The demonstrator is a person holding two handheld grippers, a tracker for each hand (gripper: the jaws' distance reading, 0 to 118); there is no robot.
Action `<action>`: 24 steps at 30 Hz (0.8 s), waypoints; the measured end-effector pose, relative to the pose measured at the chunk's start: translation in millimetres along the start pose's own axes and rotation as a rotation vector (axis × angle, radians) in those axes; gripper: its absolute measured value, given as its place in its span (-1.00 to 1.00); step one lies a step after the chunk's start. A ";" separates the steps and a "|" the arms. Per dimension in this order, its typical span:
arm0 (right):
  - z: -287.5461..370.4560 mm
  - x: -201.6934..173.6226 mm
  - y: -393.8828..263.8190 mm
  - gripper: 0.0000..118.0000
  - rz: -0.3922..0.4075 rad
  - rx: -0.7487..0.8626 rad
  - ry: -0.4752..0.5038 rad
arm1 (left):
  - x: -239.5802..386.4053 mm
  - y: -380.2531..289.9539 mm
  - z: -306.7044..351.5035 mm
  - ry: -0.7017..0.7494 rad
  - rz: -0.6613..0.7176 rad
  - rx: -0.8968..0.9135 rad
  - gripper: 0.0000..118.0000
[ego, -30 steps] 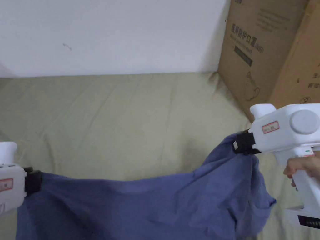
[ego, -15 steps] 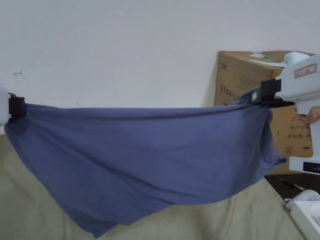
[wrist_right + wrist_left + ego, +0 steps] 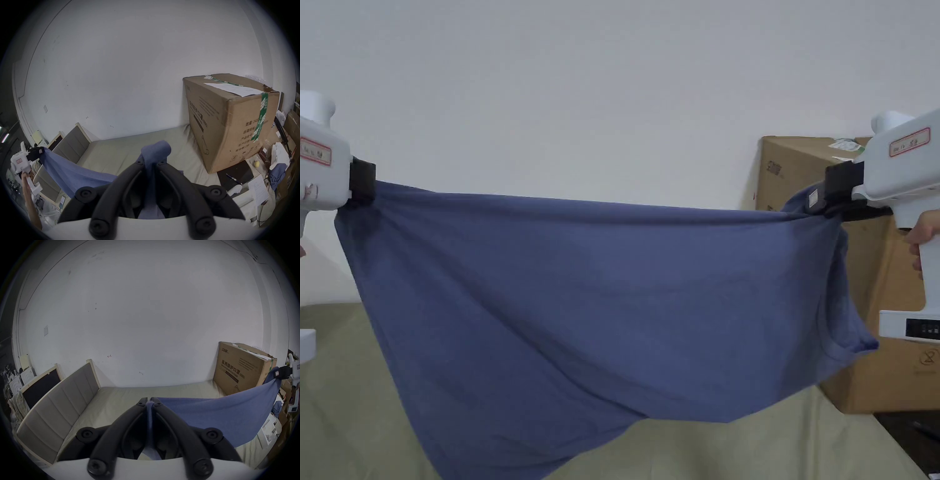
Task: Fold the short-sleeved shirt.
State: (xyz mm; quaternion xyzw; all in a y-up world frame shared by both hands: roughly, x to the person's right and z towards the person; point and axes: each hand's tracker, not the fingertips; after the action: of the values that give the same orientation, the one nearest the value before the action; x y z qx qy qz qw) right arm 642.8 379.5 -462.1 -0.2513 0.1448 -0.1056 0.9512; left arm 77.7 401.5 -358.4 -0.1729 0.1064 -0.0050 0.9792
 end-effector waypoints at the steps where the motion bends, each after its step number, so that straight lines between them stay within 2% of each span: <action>1: -11.4 -0.2 3.5 -0.87 -0.001 -0.003 -0.001 | -1.0 3.0 -10.7 0.004 0.009 -0.003 -0.98; 3: -34.2 -0.5 7.8 -0.87 -0.015 -0.009 -0.002 | -2.9 8.9 -30.1 0.017 0.003 0.003 -0.98; 7: -74.1 -2.9 -4.1 -0.87 0.008 -0.034 -0.015 | -2.0 -1.5 -49.0 0.033 0.011 0.024 -0.98; 12: -116.2 12.9 -56.0 -0.87 -0.030 -0.125 0.000 | 3.8 -63.6 -48.7 0.026 0.019 -0.054 -0.98; 17: -143.8 30.7 -164.9 -0.87 -0.050 -0.276 0.000 | -17.7 -177.8 -57.0 0.018 0.062 -0.223 -0.98; 21: -138.4 40.9 -274.0 -0.87 -0.158 -0.410 -0.021 | -13.3 -281.6 -41.2 0.074 0.083 -0.428 -0.98; 22: -132.6 43.3 -302.3 -0.87 -0.160 -0.445 -0.008 | -12.7 -308.3 -31.6 0.053 0.079 -0.437 -0.98; 24: -121.5 47.1 -353.1 -0.87 -0.149 -0.491 -0.059 | -17.2 -356.8 -16.4 0.035 0.144 -0.497 -0.98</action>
State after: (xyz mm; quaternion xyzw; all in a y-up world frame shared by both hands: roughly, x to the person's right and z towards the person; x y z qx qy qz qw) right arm 601.7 11.6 -394.1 -0.4878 0.1192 -0.1294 0.8550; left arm 67.1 61.3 -248.6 -0.4001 0.1333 0.0883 0.9024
